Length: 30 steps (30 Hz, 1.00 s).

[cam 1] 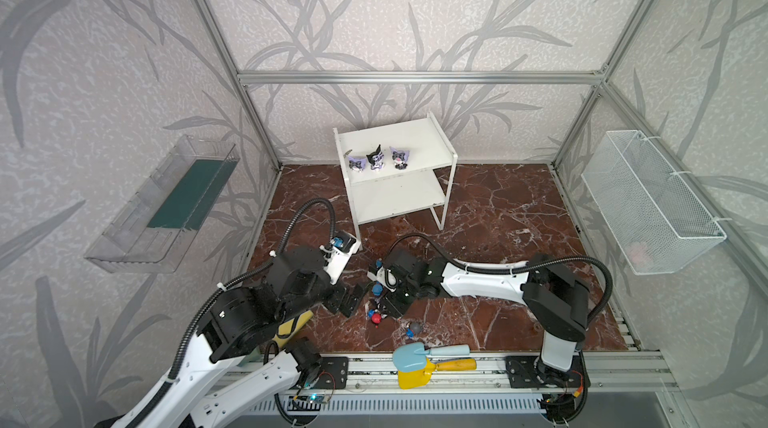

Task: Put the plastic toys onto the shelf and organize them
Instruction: 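Grasp the purple-bowed figure from the floor pile with the right gripper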

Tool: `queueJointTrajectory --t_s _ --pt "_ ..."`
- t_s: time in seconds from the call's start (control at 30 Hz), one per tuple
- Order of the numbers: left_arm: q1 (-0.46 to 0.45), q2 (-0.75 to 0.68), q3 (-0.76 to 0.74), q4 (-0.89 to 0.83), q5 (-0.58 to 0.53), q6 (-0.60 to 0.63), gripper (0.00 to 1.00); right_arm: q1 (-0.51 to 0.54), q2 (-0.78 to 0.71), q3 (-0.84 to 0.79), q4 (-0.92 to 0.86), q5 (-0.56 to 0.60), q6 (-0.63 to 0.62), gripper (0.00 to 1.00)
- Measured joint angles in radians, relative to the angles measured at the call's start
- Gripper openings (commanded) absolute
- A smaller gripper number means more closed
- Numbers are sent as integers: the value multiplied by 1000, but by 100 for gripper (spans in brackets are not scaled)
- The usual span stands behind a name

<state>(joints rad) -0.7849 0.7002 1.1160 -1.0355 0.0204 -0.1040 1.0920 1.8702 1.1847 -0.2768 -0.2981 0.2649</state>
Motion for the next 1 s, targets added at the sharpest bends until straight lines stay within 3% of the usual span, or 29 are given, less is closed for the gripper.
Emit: queueJointTrajectory --t_s 0.7,1.0 --pt "0 -8 -45 49 52 22 99 -11 87 58 -51 45 34 44" --pt "0 -8 -67 72 52 26 99 -11 95 80 -69 77 28 28"
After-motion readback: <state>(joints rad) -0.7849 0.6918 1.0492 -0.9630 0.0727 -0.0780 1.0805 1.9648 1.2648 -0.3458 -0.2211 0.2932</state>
